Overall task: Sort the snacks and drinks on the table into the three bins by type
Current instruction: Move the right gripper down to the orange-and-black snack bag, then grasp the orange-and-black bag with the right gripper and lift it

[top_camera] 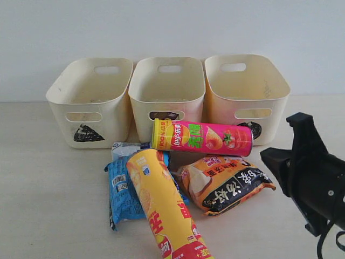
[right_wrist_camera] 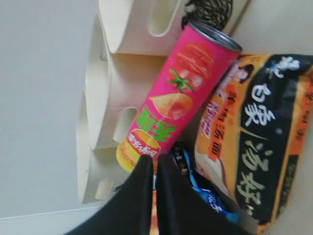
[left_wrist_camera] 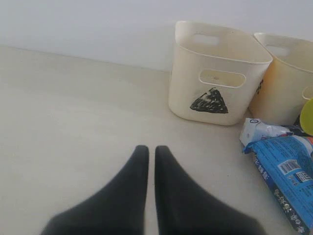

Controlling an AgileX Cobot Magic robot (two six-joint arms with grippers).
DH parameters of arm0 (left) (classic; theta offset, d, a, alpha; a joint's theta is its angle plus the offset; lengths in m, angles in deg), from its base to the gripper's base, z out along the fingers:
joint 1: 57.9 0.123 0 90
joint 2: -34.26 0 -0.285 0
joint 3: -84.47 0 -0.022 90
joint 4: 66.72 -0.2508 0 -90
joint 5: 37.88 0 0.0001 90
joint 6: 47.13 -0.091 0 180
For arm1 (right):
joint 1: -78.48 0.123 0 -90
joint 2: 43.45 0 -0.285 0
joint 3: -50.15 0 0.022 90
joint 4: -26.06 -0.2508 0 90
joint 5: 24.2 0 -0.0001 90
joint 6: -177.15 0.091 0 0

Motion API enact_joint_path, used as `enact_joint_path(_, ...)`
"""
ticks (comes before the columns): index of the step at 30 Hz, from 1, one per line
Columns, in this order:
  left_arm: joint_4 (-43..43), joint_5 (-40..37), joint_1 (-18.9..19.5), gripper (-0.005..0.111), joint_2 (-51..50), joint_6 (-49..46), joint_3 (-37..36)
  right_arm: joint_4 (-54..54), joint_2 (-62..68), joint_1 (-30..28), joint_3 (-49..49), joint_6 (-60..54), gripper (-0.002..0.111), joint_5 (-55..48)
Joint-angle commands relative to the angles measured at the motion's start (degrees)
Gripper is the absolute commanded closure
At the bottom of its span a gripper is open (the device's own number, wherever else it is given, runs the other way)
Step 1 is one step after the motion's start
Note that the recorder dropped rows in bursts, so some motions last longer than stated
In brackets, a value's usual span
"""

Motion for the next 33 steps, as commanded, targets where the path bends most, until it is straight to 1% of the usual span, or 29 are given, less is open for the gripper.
enact_joint_path(1,-0.1,-0.1,0.0,0.102,0.2,-0.4,-0.2,1.4,0.2,0.0,1.6,1.0,0.108,-2.4)
enact_joint_path(3,-0.1,-0.1,0.0,0.102,0.2,-0.4,-0.2,1.4,0.2,0.0,2.1,0.8,0.108,-4.3)
enact_joint_path(5,-0.1,-0.1,0.0,0.102,0.2,-0.4,-0.2,1.5,0.8,0.0,2.5,0.8,0.103,-4.7)
enact_joint_path(7,-0.1,-0.1,0.0,0.102,0.2,-0.4,-0.2,1.8,1.9,0.0,2.5,1.3,0.091,-5.7)
enact_joint_path(9,-0.1,-0.1,0.0,0.102,0.2,-0.4,-0.2,1.8,3.6,0.0,2.5,2.3,0.074,-6.0)
enact_joint_path(11,-0.1,-0.1,0.0,0.102,0.2,-0.4,-0.2,1.8,5.7,0.0,2.5,2.7,0.059,-5.8)
enact_joint_path(12,-0.1,-0.1,0.0,0.102,0.2,-0.4,-0.2,1.8,7.0,0.0,2.5,3.4,0.054,-5.6)
enact_joint_path(13,-0.1,-0.1,0.0,0.102,0.2,-0.4,-0.2,2.4,8.4,0.0,2.5,4.6,0.051,-5.2)
enact_joint_path(18,-0.1,-0.1,0.0,0.102,0.2,-0.4,-0.2,12.0,16.3,0.0,2.2,16.0,0.050,4.8)
enact_joint_path(21,-0.1,-0.1,0.0,0.102,0.2,-0.4,-0.2,13.4,21.5,0.0,1.4,18.8,0.042,8.6)
enact_joint_path(23,-0.1,-0.1,0.0,0.102,0.2,-0.4,-0.2,14.8,24.7,0.0,0.6,19.9,0.040,11.1)
enact_joint_path(33,-0.1,-0.1,0.0,0.102,0.2,-0.4,-0.2,13.4,33.6,-0.1,-6.8,21.0,0.040,11.7)
